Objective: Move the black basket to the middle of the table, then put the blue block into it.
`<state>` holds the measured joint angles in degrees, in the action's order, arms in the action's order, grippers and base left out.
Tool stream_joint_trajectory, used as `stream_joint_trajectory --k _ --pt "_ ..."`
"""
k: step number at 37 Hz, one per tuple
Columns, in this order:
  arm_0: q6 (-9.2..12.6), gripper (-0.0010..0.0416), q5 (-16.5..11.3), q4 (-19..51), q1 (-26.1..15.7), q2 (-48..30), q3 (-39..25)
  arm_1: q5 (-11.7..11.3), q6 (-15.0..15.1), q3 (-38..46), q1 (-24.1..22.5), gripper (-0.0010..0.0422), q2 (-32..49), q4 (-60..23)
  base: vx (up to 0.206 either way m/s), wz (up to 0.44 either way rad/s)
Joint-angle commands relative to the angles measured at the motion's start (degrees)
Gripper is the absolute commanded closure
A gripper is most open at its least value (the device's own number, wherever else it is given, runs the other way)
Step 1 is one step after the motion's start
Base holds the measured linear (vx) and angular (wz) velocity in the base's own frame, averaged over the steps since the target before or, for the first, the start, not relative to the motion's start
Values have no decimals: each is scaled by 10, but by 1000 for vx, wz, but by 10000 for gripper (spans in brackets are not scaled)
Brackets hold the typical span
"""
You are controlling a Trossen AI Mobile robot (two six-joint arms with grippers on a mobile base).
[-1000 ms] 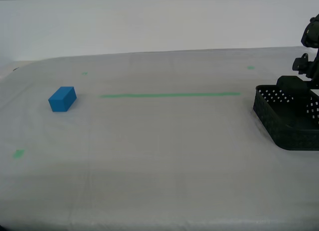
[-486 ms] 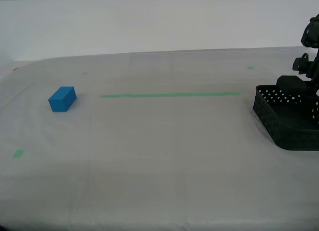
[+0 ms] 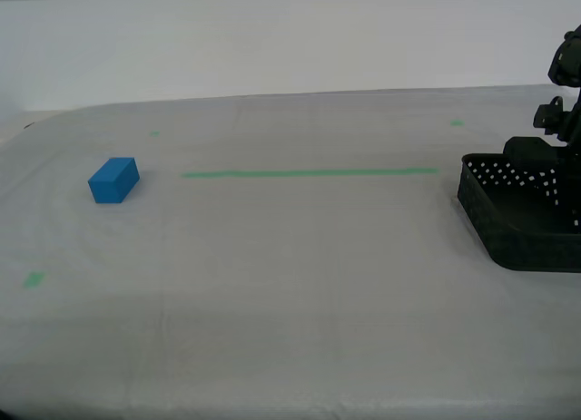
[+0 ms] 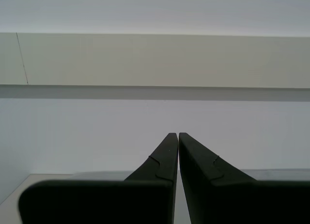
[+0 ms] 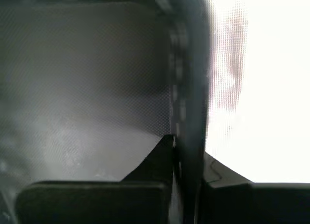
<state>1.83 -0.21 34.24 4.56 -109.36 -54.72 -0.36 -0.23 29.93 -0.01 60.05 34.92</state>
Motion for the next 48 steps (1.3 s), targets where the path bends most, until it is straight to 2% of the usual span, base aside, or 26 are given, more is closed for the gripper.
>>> stream_joint_trajectory --k 1,17,35,44,48 --pt "9 405 1 -2 0 0 0 0 1 0 0 412 0 3 0 0" --pt "15 407 -4 -6 -1 7 0 0 1 0 0 412 0 3 0 0" --pt "34 406 -5 31 -4 87 -2 0 1 0 0 412 0 3 0 0" --pt "49 406 -43 53 -9 128 -4 0 1 0 0 412 0 3 0 0" --pt "62 406 -47 54 -18 147 -4 0 1 0 0 412 0 3 0 0"
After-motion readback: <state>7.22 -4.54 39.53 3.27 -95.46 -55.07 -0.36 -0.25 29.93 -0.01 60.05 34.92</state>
